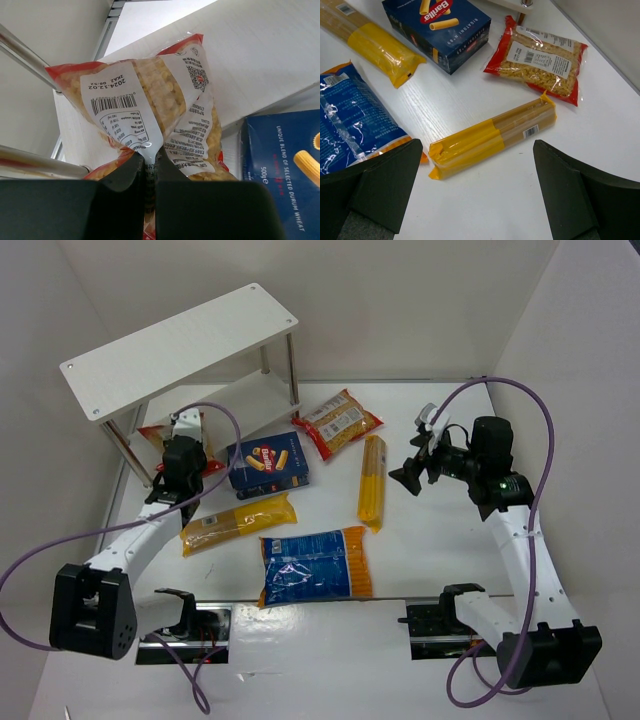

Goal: Place and organize the pasta boxes and bags onto the shelf

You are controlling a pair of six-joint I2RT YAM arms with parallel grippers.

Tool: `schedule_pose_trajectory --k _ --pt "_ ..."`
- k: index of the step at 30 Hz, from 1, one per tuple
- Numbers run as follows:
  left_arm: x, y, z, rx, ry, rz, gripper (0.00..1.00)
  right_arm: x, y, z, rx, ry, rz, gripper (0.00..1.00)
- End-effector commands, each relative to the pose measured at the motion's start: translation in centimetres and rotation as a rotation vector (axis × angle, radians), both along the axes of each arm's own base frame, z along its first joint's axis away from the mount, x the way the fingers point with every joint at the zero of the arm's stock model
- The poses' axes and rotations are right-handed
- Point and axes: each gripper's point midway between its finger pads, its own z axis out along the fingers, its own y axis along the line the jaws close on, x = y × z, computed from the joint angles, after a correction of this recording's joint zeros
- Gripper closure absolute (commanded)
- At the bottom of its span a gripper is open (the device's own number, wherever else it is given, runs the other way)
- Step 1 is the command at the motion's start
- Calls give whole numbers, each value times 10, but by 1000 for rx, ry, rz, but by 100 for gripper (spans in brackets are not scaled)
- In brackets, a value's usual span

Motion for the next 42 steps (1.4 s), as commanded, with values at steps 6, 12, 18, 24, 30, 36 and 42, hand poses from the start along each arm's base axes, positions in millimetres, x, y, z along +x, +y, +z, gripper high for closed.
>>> schedule_pose_trajectory --k 6,12,18,24,30,36,42 --pt "17 19 62 55 -281 45 100 1 -2 8 4 -55 5 0" --pt "20 35 55 59 -283 71 100 1 -5 11 -2 -71 -1 0" --pt "25 46 60 81 -325 74 100 0 -5 7 -2 -62 -1 0" --pt "33 49 41 111 -284 70 100 1 -7 7 -4 -69 1 0" --pt "39 53 27 113 -262 78 100 0 -5 8 0 -68 9 0" --pt "44 57 23 114 -260 87 100 -1 -5 4 0 -59 9 0" --pt "50 59 19 106 -252 87 100 -2 -6 2 -6 -57 12 0"
